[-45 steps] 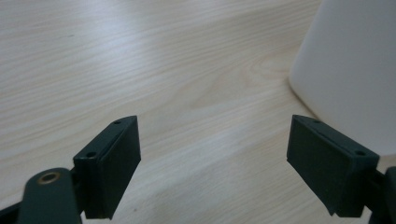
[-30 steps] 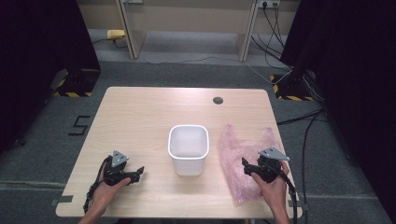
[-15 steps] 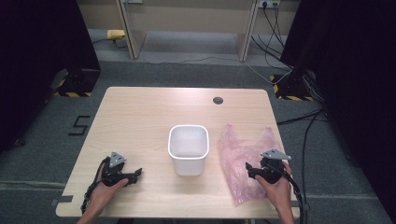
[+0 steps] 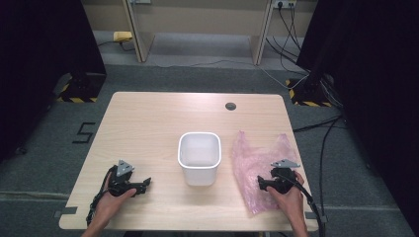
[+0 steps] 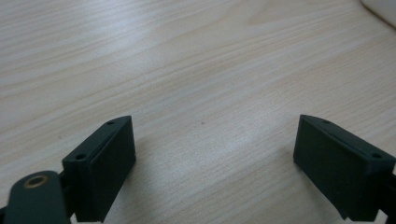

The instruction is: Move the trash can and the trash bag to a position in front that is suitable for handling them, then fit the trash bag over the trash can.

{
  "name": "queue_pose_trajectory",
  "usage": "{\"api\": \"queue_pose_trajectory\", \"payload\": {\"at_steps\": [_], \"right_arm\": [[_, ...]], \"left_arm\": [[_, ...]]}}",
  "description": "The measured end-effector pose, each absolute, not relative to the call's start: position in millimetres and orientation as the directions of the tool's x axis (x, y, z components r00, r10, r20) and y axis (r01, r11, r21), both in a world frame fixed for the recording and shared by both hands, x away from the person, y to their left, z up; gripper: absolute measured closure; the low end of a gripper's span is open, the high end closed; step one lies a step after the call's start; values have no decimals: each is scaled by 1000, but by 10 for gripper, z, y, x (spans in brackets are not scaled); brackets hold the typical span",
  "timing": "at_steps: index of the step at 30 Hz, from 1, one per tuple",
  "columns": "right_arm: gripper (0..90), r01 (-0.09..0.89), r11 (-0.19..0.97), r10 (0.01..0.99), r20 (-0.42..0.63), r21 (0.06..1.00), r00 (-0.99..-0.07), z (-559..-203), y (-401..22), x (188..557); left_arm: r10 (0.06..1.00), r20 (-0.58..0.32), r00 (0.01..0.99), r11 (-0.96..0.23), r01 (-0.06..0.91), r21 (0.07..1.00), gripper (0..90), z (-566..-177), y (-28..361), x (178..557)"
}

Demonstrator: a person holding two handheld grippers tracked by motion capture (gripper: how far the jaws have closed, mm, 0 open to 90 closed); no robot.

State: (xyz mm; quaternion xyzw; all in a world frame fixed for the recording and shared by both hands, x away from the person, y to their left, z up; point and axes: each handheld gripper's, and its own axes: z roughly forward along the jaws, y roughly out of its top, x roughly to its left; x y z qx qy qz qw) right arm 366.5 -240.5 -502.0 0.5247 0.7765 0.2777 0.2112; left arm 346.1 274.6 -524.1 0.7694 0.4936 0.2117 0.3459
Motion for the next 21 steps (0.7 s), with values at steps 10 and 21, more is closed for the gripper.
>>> {"api": "queue_pose_trajectory", "payload": {"at_steps": [10, 21], "right_arm": [[159, 699, 296, 926, -15, 651, -378, -5073, -2334, 3783], [772, 656, 315, 896, 12, 686, -443, -5042, -2310, 3763]], "left_arm": [[906, -16, 423, -274, 613, 741, 119, -5242, 2745, 3461], [906, -16, 423, -274, 613, 741, 117, -5242, 2743, 3463]]}}
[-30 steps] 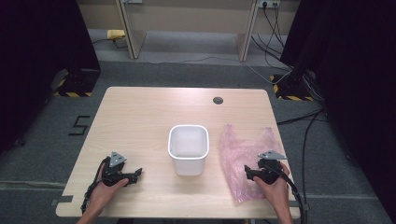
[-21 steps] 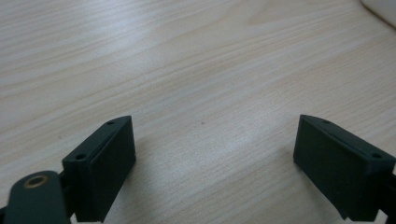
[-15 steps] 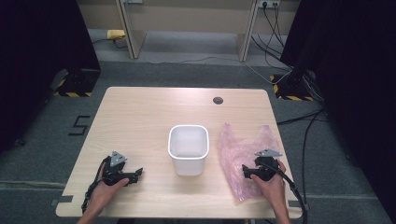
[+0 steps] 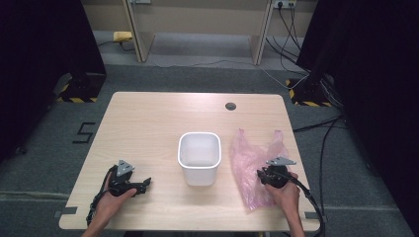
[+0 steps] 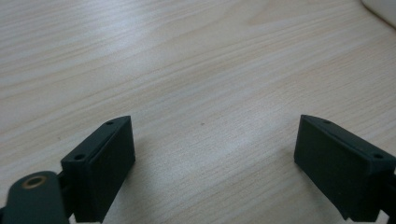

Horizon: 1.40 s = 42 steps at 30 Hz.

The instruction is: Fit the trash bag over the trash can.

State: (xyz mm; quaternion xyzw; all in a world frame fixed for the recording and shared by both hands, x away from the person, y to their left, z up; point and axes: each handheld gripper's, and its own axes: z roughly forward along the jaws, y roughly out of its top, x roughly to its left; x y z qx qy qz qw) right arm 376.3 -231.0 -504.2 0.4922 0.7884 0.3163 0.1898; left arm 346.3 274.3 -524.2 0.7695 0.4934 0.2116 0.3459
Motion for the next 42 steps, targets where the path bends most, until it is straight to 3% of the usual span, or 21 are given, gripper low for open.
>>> {"api": "queue_pose_trajectory", "payload": {"at_steps": [3, 9, 13, 19, 27, 37, 42], "right_arm": [[900, 660, 286, 895, 53, 695, -443, -5058, -2313, 3771], [900, 624, 263, 891, 63, 736, -449, -5030, -2308, 3770], [900, 531, 215, 890, 60, 820, -452, -4771, -2328, 3706], [900, 470, 189, 889, 53, 862, -455, -4564, -2353, 3676], [900, 388, 155, 880, 52, 909, -473, -4244, -2358, 3657], [900, 269, 158, 860, 1, 950, -511, -3732, -2137, 3721], [900, 202, 161, 846, -30, 966, -533, -3490, -1937, 3787]], "left_arm": [[906, -16, 424, -274, 613, 741, 117, -5242, 2743, 3463], [905, -15, 425, -275, 613, 741, 117, -5242, 2740, 3467], [905, -19, 424, -271, 613, 742, 129, -5241, 2741, 3462], [896, -57, 440, -255, 616, 745, 152, -5196, 2715, 3416], [883, -143, 446, -181, 607, 774, 154, -5003, 2670, 3374], [870, -167, 464, -151, 573, 805, 154, -4634, 2664, 3411], [837, -165, 521, -156, 518, 841, 263, -4352, 2617, 3467]]}}
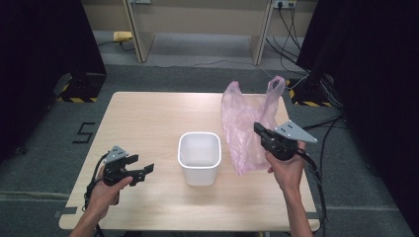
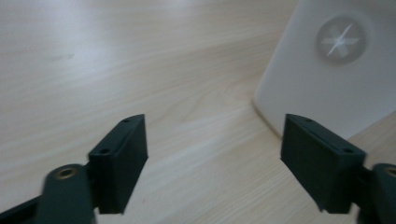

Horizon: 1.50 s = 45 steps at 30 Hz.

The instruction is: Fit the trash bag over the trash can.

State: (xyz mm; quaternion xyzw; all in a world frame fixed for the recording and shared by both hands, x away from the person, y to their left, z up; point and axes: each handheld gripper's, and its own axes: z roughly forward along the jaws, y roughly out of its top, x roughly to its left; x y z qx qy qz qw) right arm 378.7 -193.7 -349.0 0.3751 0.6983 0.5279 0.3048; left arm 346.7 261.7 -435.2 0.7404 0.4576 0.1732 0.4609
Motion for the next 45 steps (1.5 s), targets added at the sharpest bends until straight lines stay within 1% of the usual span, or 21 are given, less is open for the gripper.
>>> {"api": "queue_pose_trajectory", "payload": {"at_steps": [3, 4, 9, 12, 15, 18, 20, 22, 26, 29, 31, 34, 37, 40, 43, 45], "right_arm": [[900, 162, 173, 832, -57, 972, -551, -3366, -1755, 3835], [900, 148, 185, 829, -74, 972, -554, -3330, -1688, 3852], [900, 111, 215, 803, -111, 970, -586, -3228, -1361, 3959], [900, 87, 224, 789, -128, 971, -601, -3220, -1197, 4011], [900, 74, 234, 782, -143, 969, -606, -3236, -1053, 4054], [900, 60, 255, 776, -167, 965, -608, -3273, -921, 4097], [900, 56, 255, 772, -168, 965, -613, -3303, -850, 4122], [900, 58, 255, 761, -164, 965, -627, -3332, -793, 4127], [900, 45, 274, 726, -176, 961, -664, -3397, -715, 4082], [900, 56, 279, 693, -161, 959, -702, -3464, -650, 4023], [900, 60, 296, 676, -164, 953, -718, -3508, -608, 3977], [900, 72, 310, 652, -157, 948, -742, -3574, -569, 3924], [900, 78, 326, 640, -160, 942, -751, -3615, -546, 3910], [900, 82, 343, 628, -163, 936, -761, -3649, -526, 3897], [900, 80, 346, 616, -162, 935, -771, -3673, -504, 3891], [900, 77, 351, 605, -163, 933, -780, -3693, -488, 3886]], "left_arm": [[821, -144, 553, -172, 479, 861, 317, -4147, 2546, 3546], [814, -141, 563, -174, 469, 866, 323, -4086, 2521, 3585], [791, -190, 581, -148, 484, 863, 370, -3859, 2413, 3792], [774, -192, 603, -158, 478, 864, 371, -3755, 2301, 3862], [746, -224, 627, -147, 484, 863, 356, -3663, 2184, 3919], [732, -223, 644, -157, 479, 864, 348, -3586, 2050, 3984], [712, -225, 665, -163, 468, 868, 385, -3551, 1957, 4025], [703, -198, 683, -191, 450, 873, 426, -3526, 1858, 4048], [682, -173, 711, -233, 435, 870, 497, -3540, 1717, 4070], [672, -169, 721, -247, 433, 867, 529, -3586, 1667, 4092], [652, -205, 730, -219, 441, 870, 524, -3592, 1673, 4087], [642, -252, 724, -175, 458, 871, 484, -3565, 1728, 4086], [617, -338, 711, -113, 505, 856, 396, -3553, 1802, 4125], [600, -422, 680, -36, 549, 835, 340, -3538, 1871, 4180], [597, -447, 666, -35, 579, 815, 292, -3549, 1841, 4228], [583, -480, 656, -22, 604, 797, 278, -3570, 1803, 4261]]}}
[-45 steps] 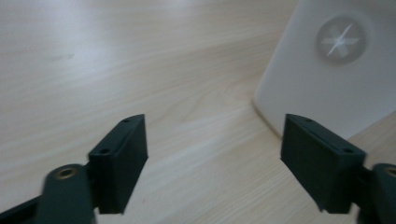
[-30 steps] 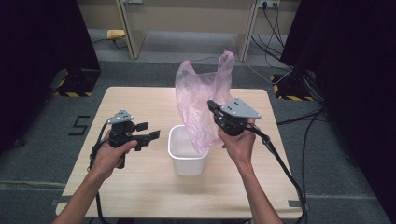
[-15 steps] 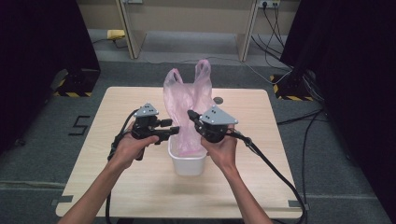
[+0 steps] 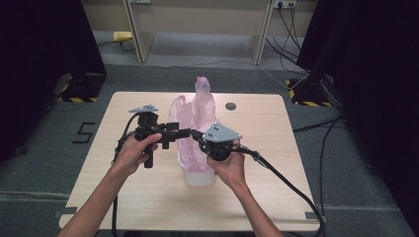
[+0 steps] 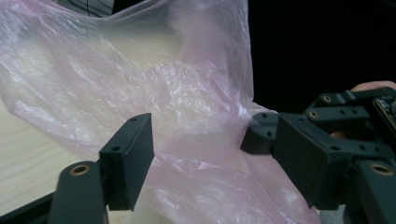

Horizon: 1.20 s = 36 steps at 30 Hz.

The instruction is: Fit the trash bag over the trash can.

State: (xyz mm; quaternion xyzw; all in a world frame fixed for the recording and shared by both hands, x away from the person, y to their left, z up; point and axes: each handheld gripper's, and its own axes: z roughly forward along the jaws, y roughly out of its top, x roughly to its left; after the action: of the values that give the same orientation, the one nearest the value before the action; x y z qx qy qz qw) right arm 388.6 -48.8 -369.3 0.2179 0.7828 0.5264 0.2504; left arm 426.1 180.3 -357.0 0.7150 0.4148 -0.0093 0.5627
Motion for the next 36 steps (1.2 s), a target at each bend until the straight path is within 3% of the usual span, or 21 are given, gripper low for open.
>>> {"api": "queue_pose_trajectory", "payload": {"at_steps": [1, 7, 11, 13, 18, 21, 30, 33, 36], "right_arm": [[900, 77, 359, 601, -167, 930, -781, -3703, -483, 3882], [900, 79, 379, 565, -162, 922, -809, -3763, -452, 3871], [900, 82, 389, 558, -164, 918, -814, -3783, -458, 3872], [863, 91, 379, 564, -152, 921, -811, -3781, -477, 3880], [506, 185, 321, 625, -61, 929, -778, -3715, -671, 3883], [390, 238, 313, 663, -32, 919, -748, -3621, -856, 3842], [407, 202, 369, 626, -82, 907, -775, -3513, -868, 3644], [433, 190, 440, 640, -158, 878, -752, -3599, -772, 3683], [500, 208, 466, 646, -170, 860, -744, -3674, -730, 3768]], "left_arm": [[568, -495, 657, -13, 609, 793, 277, -3577, 1787, 4272], [544, -485, 684, 6, 575, 818, 523, -3604, 1698, 4314], [556, -430, 711, -15, 526, 850, 804, -3616, 1668, 4314], [561, -413, 718, -12, 505, 863, 894, -3604, 1669, 4311], [587, -366, 723, 2, 450, 893, 900, -3550, 1712, 4310], [595, -353, 722, 35, 415, 909, 900, -3487, 1739, 4332], [601, -256, 757, 66, 273, 960, 900, -3196, 1661, 4287], [584, -243, 775, 67, 252, 965, 900, -3165, 1603, 4271], [574, -244, 782, 70, 250, 966, 900, -3147, 1554, 4293]]}}
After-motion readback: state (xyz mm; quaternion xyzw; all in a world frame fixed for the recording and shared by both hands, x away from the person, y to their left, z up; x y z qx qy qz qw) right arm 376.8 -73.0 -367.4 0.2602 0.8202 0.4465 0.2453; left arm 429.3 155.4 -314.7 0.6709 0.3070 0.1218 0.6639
